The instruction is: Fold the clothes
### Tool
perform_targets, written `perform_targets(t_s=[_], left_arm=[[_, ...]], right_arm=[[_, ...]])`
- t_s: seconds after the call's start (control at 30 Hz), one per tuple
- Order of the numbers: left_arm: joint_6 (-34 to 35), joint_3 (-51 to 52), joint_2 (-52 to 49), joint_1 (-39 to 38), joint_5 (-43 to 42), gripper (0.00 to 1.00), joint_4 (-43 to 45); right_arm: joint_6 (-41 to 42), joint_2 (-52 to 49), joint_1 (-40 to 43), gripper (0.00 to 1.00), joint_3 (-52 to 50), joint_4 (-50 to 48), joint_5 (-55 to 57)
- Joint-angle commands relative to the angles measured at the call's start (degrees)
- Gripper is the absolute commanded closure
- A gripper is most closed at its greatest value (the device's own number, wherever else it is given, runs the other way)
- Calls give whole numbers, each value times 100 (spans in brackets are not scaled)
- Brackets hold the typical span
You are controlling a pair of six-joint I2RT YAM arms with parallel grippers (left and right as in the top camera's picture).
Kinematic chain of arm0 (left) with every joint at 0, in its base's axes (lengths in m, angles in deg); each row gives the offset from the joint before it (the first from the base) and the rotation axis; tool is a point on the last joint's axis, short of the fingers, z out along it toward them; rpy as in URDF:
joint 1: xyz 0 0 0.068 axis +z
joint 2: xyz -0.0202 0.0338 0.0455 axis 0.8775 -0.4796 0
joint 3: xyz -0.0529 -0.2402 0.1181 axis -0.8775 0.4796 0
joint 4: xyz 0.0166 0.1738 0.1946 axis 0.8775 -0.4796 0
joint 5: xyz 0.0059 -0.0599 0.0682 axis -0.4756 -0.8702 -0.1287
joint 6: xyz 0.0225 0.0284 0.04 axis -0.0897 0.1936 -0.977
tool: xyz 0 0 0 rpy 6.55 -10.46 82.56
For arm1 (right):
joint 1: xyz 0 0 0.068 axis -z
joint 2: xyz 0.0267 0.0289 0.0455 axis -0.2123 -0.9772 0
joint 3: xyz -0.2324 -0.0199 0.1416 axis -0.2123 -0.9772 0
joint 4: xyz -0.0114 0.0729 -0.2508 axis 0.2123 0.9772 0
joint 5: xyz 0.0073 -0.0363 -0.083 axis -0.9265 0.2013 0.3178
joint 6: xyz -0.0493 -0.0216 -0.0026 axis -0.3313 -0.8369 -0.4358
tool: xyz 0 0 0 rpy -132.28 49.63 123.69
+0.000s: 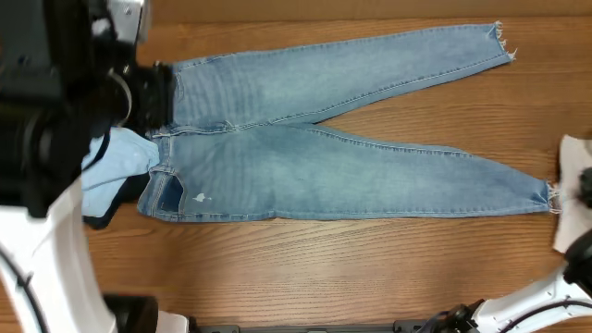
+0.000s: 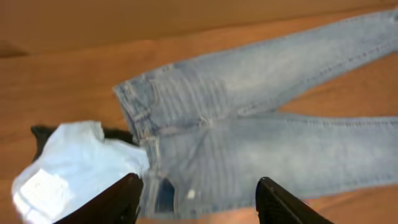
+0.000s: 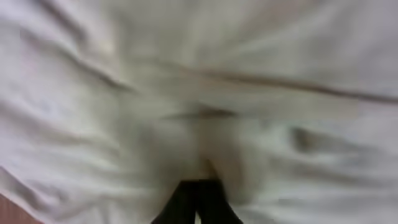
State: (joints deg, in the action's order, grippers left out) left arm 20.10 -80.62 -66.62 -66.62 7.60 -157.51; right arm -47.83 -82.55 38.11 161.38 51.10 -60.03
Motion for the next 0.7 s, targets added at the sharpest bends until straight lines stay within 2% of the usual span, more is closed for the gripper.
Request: perform_targets(t_s=[0.0,0.03,0.1,0.17,0.23,0.3,0.37,0.4,0.47,0.53,0.57,0.67], left_arm=[[-22,1067,621,-35,81,37,2],[-17,1617,848,-33,98,37,2],[184,2472,1123,-35,55,37,2],[516,3206,1283,-33,57,38,4],[1386,4347,1340,-33,83,39,4],[1759,5104,1338,-33,146,42,136],[2015,5952,1338,-33,321,42,452],[2114,6299,1340,-33,455,42,595],[2225,7307,1338,-20,570,27,1130],[2299,8319,1338,103,192,18,1976],[2319,8640,1338,160,68,15,2361],[2968,9364,1300,450,72,13,3622]], right_arm=[[-87,44,35,90,640,175,-1080],[-289,138,-24,74,697,166,-1799],[-546,330,-177,58,699,417,-2577],[-675,378,-326,54,699,809,-2599],[-1021,376,-675,48,693,1353,-2675],[-1333,376,-966,42,693,1609,-2667],[-1493,376,-1259,28,667,1738,-2461],[-1510,376,-1373,25,614,1751,-2341],[-1554,374,-1482,24,597,1961,-2326],[-1602,374,-1541,23,597,2212,-2323],[-1602,374,-1565,23,597,2260,-2323],[-1622,374,-1637,22,597,2382,-2323]])
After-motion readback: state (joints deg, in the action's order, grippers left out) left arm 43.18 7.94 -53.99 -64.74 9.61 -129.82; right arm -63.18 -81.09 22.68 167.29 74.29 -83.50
